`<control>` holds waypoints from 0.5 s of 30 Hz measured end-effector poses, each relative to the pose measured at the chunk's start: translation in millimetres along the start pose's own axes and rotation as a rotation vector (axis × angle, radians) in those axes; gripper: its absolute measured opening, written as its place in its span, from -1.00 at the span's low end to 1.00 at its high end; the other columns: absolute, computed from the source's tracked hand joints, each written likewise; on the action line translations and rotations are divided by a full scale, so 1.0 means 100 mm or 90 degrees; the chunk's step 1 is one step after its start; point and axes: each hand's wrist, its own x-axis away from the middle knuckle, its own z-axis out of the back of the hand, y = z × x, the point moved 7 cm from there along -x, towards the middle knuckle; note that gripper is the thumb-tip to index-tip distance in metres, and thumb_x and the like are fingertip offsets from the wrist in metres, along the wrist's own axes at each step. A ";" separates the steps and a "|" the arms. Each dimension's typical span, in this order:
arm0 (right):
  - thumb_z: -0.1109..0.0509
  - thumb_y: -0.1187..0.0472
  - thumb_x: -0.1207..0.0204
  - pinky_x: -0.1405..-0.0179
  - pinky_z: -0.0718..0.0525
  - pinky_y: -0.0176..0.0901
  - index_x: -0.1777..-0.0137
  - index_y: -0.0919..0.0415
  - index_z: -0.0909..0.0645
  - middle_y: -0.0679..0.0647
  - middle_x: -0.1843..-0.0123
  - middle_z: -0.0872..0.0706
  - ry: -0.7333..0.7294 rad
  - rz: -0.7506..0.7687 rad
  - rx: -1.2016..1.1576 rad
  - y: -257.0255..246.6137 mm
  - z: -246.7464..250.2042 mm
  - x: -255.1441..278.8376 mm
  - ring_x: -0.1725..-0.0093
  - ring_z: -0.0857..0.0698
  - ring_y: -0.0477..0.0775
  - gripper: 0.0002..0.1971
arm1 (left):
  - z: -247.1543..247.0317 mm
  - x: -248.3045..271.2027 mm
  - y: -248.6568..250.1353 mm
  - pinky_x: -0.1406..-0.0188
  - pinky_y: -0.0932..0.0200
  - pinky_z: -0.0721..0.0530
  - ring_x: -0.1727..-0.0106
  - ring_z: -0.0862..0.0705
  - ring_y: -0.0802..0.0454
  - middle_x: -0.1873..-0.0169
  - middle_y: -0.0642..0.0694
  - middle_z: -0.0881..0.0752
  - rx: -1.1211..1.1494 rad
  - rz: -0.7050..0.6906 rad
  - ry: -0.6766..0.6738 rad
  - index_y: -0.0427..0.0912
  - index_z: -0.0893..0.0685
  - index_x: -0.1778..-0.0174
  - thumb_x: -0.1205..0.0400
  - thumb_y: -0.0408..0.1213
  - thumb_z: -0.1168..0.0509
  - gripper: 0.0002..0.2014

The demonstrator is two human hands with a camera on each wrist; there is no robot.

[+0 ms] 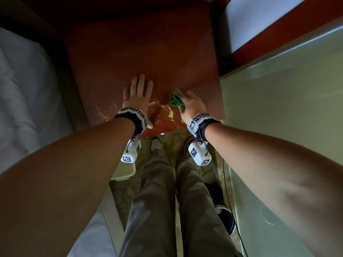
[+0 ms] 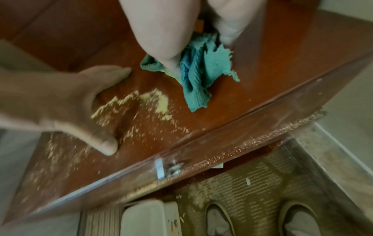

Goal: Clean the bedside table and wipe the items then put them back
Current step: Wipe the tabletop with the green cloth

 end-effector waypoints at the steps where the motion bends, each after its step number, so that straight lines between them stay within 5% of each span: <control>1: -0.36 0.25 -0.59 -0.26 -0.67 0.07 -0.52 0.08 -0.48 0.03 -0.29 -0.52 -0.009 0.036 0.019 -0.09 -0.03 0.02 -0.24 -0.57 0.16 -0.52 | 0.00 0.00 0.00 -0.67 -0.37 0.08 -0.70 0.35 -0.31 -0.66 -0.24 0.43 0.003 0.000 0.003 -0.12 0.39 -0.70 -0.03 0.25 -0.70 0.63; 6: -0.34 0.24 -0.61 -0.14 -0.62 -0.11 -0.44 0.13 -0.55 0.03 -0.28 -0.56 -0.141 0.203 0.117 -0.41 -0.23 0.09 -0.21 -0.61 0.12 -0.61 | -0.02 0.01 -0.02 -0.66 -0.36 0.10 -0.69 0.36 -0.30 -0.66 -0.24 0.45 0.018 0.000 0.000 -0.12 0.40 -0.70 0.00 0.24 -0.71 0.65; 11: -0.44 0.21 -0.58 0.15 -0.71 -0.23 -0.45 -0.03 -0.56 -0.04 -0.19 -0.72 -0.123 0.114 -0.055 -0.40 0.16 -0.06 0.14 -0.72 -0.01 -0.56 | 0.02 0.04 -0.03 -0.66 -0.34 0.11 -0.71 0.33 -0.27 -0.69 -0.19 0.37 0.071 -0.005 0.018 -0.14 0.35 -0.71 -0.09 0.24 -0.68 0.57; 15: -0.57 0.18 -0.45 0.03 -0.67 -0.25 -0.37 -0.02 -0.55 -0.01 -0.24 -0.73 -0.093 0.102 -0.078 -0.60 0.47 -0.17 -0.08 -0.74 0.04 -0.50 | 0.20 0.17 -0.08 -0.65 -0.29 0.09 -0.73 0.22 -0.17 -0.73 -0.05 0.21 0.200 -0.010 0.035 -0.06 0.24 -0.74 -0.25 0.24 -0.61 0.39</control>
